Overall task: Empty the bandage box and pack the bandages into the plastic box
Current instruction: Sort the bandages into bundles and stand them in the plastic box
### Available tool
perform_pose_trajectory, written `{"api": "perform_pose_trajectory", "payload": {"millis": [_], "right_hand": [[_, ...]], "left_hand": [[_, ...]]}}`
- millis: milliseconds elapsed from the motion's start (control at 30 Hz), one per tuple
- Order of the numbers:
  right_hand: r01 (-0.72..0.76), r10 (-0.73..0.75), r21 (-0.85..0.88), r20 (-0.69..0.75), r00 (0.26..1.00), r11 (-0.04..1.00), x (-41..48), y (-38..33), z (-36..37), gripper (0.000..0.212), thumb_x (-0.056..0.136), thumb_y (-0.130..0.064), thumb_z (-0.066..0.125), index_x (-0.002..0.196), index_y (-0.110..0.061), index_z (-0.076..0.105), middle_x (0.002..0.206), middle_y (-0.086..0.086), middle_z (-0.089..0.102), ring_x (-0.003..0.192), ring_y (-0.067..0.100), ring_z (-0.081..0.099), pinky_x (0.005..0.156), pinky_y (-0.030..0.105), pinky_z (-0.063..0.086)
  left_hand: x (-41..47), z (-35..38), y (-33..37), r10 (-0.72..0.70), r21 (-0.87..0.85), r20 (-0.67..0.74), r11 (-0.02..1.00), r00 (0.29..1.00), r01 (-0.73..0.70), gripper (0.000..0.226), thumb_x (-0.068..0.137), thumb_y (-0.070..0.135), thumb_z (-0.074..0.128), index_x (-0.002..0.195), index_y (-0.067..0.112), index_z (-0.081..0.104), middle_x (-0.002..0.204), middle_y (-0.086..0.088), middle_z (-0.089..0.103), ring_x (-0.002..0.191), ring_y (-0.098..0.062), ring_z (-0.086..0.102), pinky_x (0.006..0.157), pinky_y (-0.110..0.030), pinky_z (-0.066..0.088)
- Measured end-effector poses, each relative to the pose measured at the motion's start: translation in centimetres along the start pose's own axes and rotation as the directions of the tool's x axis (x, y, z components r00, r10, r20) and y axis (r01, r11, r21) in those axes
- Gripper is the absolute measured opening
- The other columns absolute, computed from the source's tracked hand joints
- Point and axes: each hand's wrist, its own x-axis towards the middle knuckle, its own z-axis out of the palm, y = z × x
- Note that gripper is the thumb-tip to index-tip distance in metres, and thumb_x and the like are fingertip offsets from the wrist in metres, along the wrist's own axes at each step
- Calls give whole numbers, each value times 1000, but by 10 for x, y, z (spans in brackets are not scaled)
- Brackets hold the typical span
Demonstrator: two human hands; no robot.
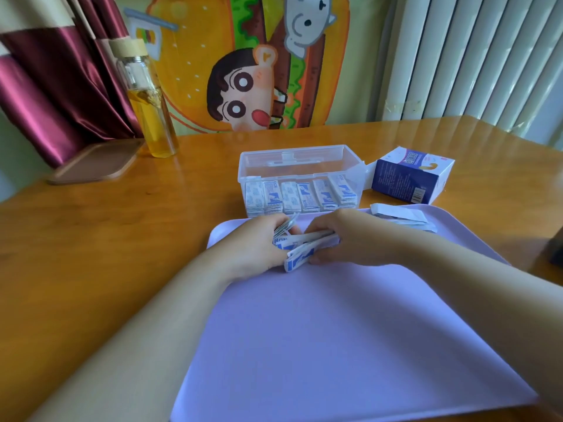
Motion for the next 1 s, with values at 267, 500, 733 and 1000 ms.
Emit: {"api": "perform_pose_trajectory", "payload": {"millis": [267, 500, 733, 1000], "right_hand": [[67, -79, -90, -139, 987, 994, 0, 7, 16, 19, 89, -36, 58, 94, -18, 58, 85, -6, 51, 80, 16, 46, 72, 32, 41], [38, -75, -262, -132, 988, 964, -5, 4, 11, 39, 81, -61, 55, 102, -28, 56, 99, -6, 57, 96, 17, 50, 72, 35, 47], [48, -64, -191, -76, 995, 980, -8, 3, 10, 35, 80, -59, 59, 95, -28, 55, 97, -3, 61, 84, 19, 52, 71, 35, 48], [71, -88, -145, -110, 990, 987, -8, 2, 14, 38, 79, -61, 59, 95, -27, 56, 91, -3, 59, 77, 16, 48, 67, 35, 46]], "left_hand": [[-20, -20, 5, -1, -212, 5, 977, 1000, 2, 46, 74, 66, 54, 88, 24, 64, 81, 2, 63, 75, -17, 54, 69, -35, 42], [-19, -10, 7, -28, -24, 13, 999, 1000, 28, 28, 78, 46, 70, 83, 21, 60, 61, 8, 46, 56, -12, 39, 58, -29, 34], [-16, -3, 12, -40, -58, 14, 997, 999, 41, 24, 75, 49, 72, 87, 30, 65, 67, 8, 62, 59, -8, 53, 59, -28, 42], [-16, -5, 9, -20, -96, 2, 995, 1000, 20, 26, 75, 46, 72, 85, 24, 64, 60, 8, 50, 54, -6, 43, 54, -23, 34]]}}
